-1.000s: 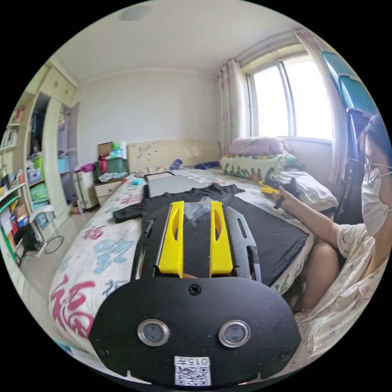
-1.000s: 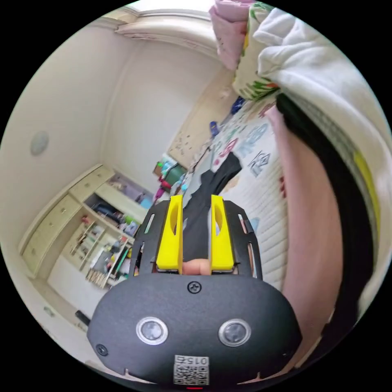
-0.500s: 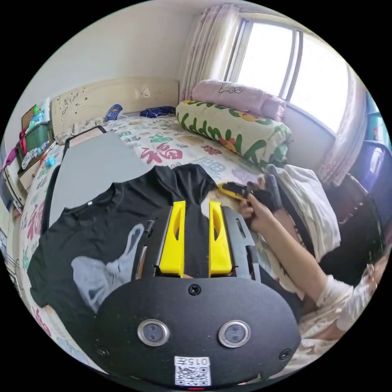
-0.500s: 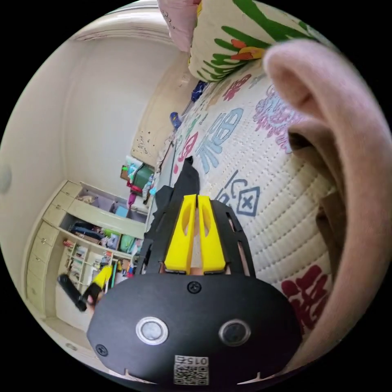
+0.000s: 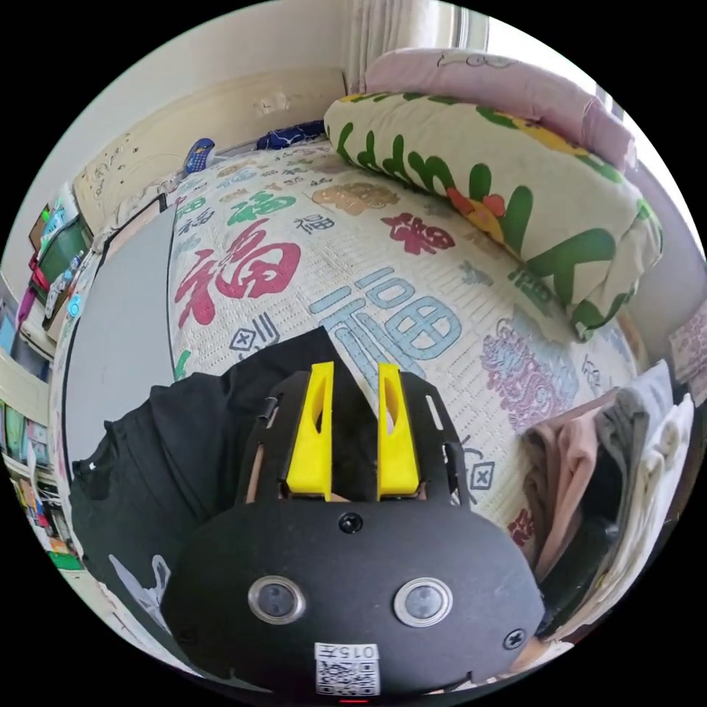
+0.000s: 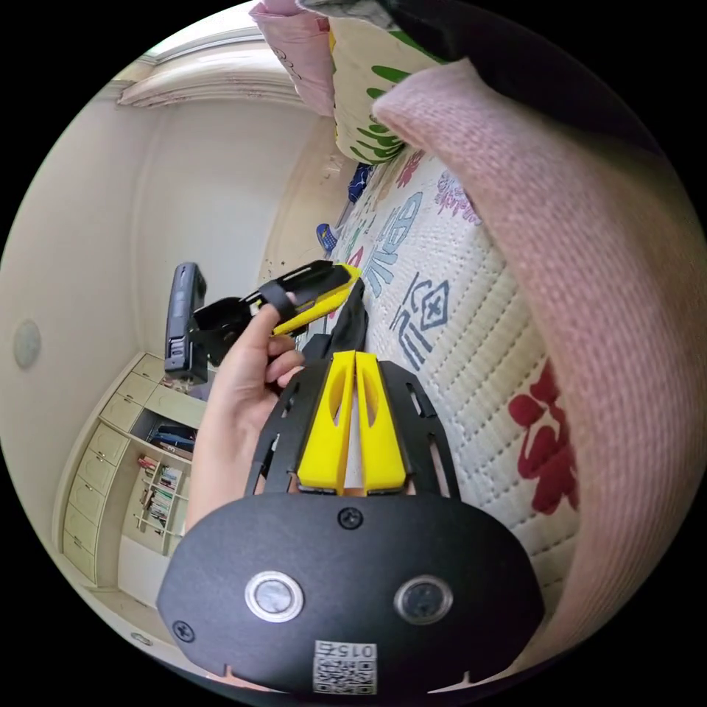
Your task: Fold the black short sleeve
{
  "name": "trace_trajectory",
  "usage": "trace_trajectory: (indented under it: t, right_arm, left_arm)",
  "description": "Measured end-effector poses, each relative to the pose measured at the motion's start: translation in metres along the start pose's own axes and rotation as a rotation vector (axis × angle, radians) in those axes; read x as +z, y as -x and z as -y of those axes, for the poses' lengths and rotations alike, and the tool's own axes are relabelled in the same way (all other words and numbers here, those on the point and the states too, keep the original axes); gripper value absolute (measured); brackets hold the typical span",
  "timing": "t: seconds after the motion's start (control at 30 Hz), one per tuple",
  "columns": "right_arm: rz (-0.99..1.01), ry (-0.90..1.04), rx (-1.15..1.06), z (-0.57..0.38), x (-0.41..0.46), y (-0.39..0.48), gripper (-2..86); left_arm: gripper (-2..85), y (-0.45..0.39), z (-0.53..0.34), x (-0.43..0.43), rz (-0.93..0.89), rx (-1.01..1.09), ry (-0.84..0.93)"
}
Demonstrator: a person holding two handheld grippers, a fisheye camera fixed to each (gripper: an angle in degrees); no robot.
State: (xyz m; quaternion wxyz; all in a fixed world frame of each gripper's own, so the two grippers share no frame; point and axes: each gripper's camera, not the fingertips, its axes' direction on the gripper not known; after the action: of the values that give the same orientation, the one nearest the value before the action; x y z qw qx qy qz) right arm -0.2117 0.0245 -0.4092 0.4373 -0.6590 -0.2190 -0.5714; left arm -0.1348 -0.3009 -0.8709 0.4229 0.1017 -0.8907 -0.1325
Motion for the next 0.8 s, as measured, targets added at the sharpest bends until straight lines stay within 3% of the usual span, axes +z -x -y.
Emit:
trace_trajectory:
  t: [0.1,0.27,0.33,0.43,0.53,0.67,0.8]
  right_arm:
    - [0.009,0.006,0.001,-0.011,-0.009,-0.009,-0.4]
    - [-0.009,0.018,-0.005,-0.036,-0.022,-0.026,-0.4]
    - [-0.048,-0.005,-0.032,-0.051,-0.033,-0.026,-0.4]
    - [-0.120,-0.041,-0.233,-0.084,-0.045,0.002,-0.4]
    - [-0.041,-0.009,-0.449,-0.128,-0.049,0.027,-0.5]
    - [0.040,0.170,-0.732,-0.196,-0.043,0.052,-0.6]
    - [0.094,0.449,-0.900,-0.263,-0.035,0.054,-0.4]
  left_arm:
    - [8.3,-0.008,0.002,0.034,0.099,0.039,0.101]
    - [0.5,0.008,-0.023,0.029,0.113,-0.027,0.030]
    - [-0.2,0.021,-0.040,0.013,0.097,-0.037,-0.043]
    - [-0.5,0.065,-0.081,-0.035,-0.072,-0.088,-0.262]
    - [-0.7,0.130,-0.143,-0.086,-0.154,-0.207,-0.466]
    - [-0.6,0.202,-0.248,-0.140,-0.121,-0.261,-0.550]
    - [0.3,0.264,-0.356,-0.158,-0.131,-0.286,-0.508]
